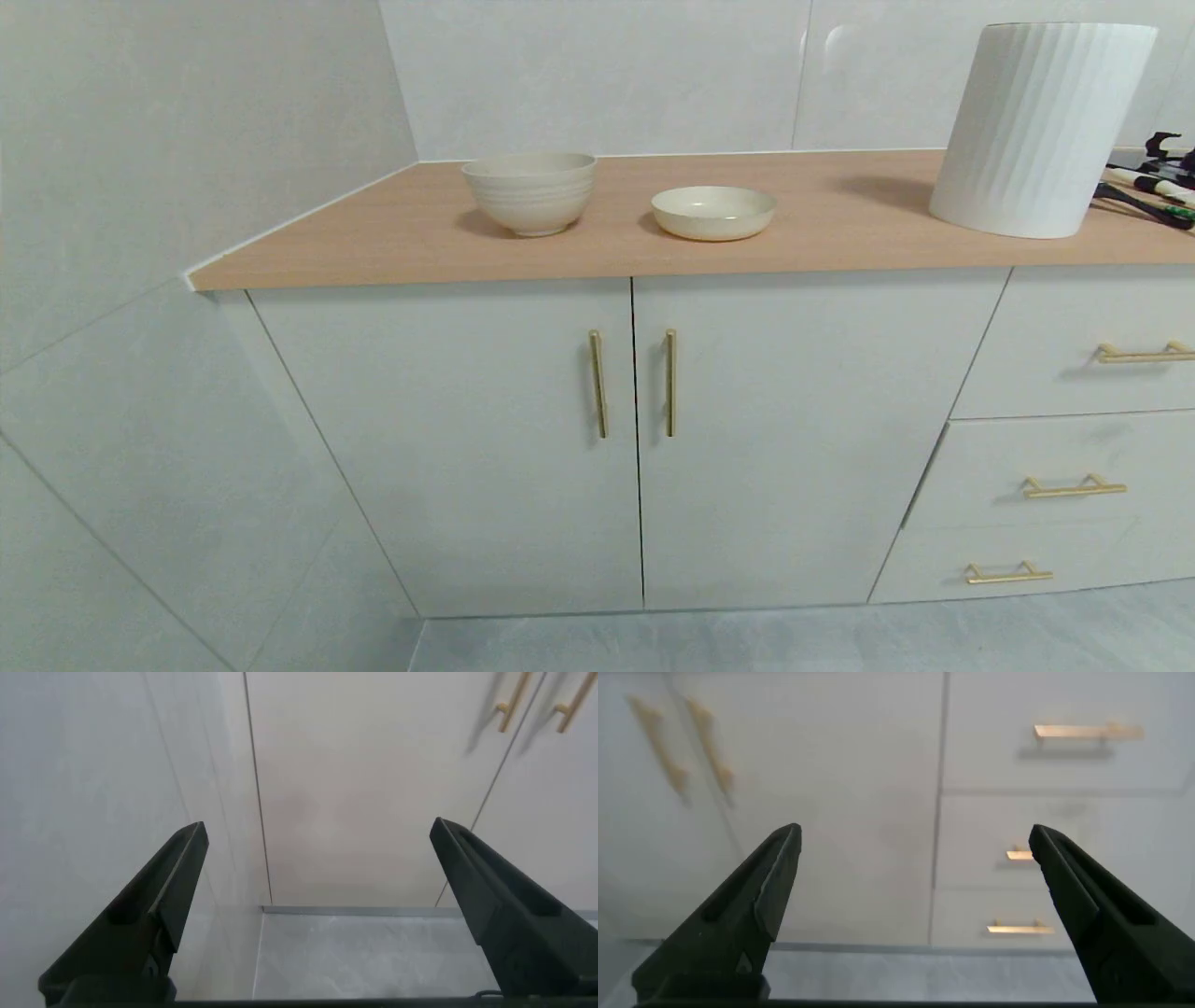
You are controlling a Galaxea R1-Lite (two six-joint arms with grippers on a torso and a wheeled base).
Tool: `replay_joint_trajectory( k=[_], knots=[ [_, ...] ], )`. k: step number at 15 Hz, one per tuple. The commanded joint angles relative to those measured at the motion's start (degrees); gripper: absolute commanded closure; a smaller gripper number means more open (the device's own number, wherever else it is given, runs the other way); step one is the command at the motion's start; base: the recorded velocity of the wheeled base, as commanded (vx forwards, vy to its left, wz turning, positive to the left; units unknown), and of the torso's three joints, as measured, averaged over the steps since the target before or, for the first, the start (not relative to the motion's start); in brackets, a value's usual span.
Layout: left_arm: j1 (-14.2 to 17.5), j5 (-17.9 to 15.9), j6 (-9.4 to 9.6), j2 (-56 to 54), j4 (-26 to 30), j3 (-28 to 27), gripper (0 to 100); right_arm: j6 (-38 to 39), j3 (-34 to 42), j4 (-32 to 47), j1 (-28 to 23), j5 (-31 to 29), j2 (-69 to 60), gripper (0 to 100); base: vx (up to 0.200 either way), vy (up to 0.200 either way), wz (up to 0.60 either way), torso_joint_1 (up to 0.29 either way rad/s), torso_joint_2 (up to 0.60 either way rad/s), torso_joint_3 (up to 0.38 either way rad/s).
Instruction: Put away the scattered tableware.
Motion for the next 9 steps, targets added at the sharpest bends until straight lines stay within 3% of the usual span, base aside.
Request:
replay_joint_trajectory(
  k=[1,3,5,9],
  knots=[
    [0.0,0.0,0.03,0.0,0.0,0.0,0,0.2,-12.2,0.6,3.5,5.3,20.4,0,0.0,0.0,0.0,0.0,0.0,0.0],
    [0.0,0.0,-0.06,0.0,0.0,0.0,0,1.4,-19.7,-0.4,5.7,9.4,40.6,0,0.0,0.0,0.0,0.0,0.0,0.0],
    [0.0,0.0,0.03,0.0,0.0,0.0,0,2.5,-26.3,-5.1,11.6,9.2,54.4,0,0.0,0.0,0.0,0.0,0.0,0.0],
    [0.0,0.0,0.03,0.0,0.0,0.0,0,9.8,-37.1,-6.3,21.9,9.6,68.6,0,0.0,0.0,0.0,0.0,0.0,0.0]
  ],
)
